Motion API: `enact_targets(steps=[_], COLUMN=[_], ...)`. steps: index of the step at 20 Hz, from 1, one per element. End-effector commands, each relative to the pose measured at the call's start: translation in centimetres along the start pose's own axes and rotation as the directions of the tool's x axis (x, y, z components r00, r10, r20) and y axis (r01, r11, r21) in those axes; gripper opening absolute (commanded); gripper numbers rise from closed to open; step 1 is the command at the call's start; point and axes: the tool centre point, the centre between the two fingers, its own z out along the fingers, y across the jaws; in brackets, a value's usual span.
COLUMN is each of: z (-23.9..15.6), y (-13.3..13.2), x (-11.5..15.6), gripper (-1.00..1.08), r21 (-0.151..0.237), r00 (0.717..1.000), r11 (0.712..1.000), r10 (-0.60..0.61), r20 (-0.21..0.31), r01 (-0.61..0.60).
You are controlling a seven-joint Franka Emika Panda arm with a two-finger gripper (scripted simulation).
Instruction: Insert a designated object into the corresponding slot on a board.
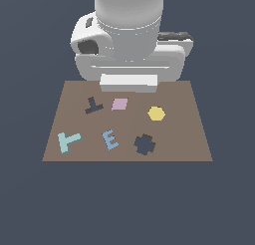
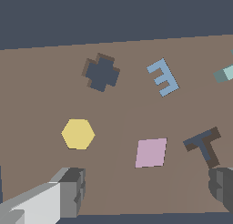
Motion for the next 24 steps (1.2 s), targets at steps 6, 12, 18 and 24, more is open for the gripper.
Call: enact_targets(steps=[6, 12, 18, 24], z=[0.2, 1.1, 2.7, 4.8], y=[0.4, 2.1, 5.1, 8.9], x=[0.1, 0.7, 1.8, 3.8], gripper=[1.0, 1.0, 1.0, 1.0], r21=[-0.001, -0.004, -0.009, -0.017], r00=[1.0, 0.999, 0.992, 0.976], r11=[1.0, 0.999, 0.992, 0.976], r10=[-0.01, -0.051, -0.123, -0.218], r20=[0.0, -0.001, -0.002, -0.004], r01=[0.01, 0.051, 0.123, 0.218])
